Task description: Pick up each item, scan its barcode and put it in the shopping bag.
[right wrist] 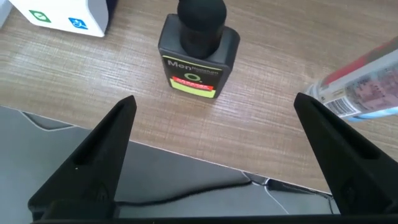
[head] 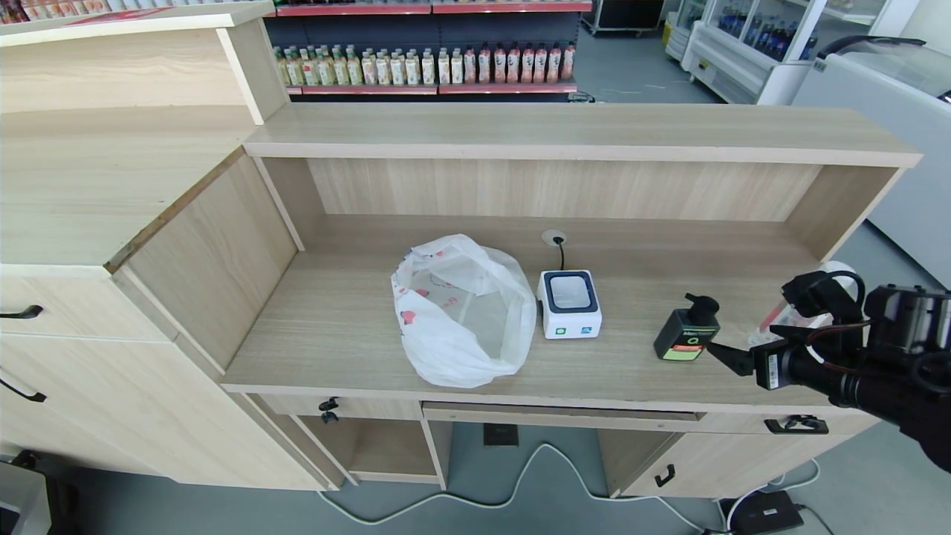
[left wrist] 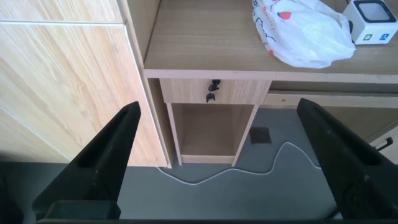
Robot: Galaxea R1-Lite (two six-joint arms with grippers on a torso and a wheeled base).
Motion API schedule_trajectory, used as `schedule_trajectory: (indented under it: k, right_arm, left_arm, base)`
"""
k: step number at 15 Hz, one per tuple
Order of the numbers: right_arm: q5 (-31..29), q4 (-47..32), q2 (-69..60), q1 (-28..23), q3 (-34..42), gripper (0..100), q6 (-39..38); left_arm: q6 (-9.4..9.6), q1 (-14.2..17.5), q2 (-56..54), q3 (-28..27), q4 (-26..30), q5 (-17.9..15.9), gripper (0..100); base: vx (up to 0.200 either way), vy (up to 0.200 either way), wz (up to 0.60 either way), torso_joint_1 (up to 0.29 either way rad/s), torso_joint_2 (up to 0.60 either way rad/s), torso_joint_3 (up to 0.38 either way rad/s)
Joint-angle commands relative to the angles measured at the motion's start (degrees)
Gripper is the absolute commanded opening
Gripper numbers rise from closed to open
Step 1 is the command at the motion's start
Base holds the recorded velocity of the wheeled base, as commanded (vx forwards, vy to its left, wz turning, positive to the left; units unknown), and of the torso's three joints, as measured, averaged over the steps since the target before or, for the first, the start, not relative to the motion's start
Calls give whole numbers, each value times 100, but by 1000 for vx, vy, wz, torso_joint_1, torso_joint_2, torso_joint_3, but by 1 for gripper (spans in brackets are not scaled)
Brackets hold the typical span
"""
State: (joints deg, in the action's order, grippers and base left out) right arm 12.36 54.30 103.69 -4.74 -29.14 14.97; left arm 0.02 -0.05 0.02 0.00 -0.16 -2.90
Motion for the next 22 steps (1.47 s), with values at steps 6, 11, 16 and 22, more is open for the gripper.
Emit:
schedule_trajectory:
  k: [6,11,16,22]
  right_arm:
    - [144,415,969,149,-734,100,6]
    - [416,433,1303,298,-901,100,67]
    - [689,450,1637,316,-1270,100,138]
    - [829,450,1812,281,-1367,100,296]
  left_arm:
    - [-2,-4,-2,0,-2,0,100]
    - [-2,5,-2,0,-2,0,100]
    - [-2,-4,-2,0,-2,0,100]
    - [-2,5,-2,0,-2,0,100]
  base:
    - [0,0,0,0,0,0]
    - [0,0,0,0,0,0]
    - [0,0,0,0,0,0]
    - [0,0,0,0,0,0]
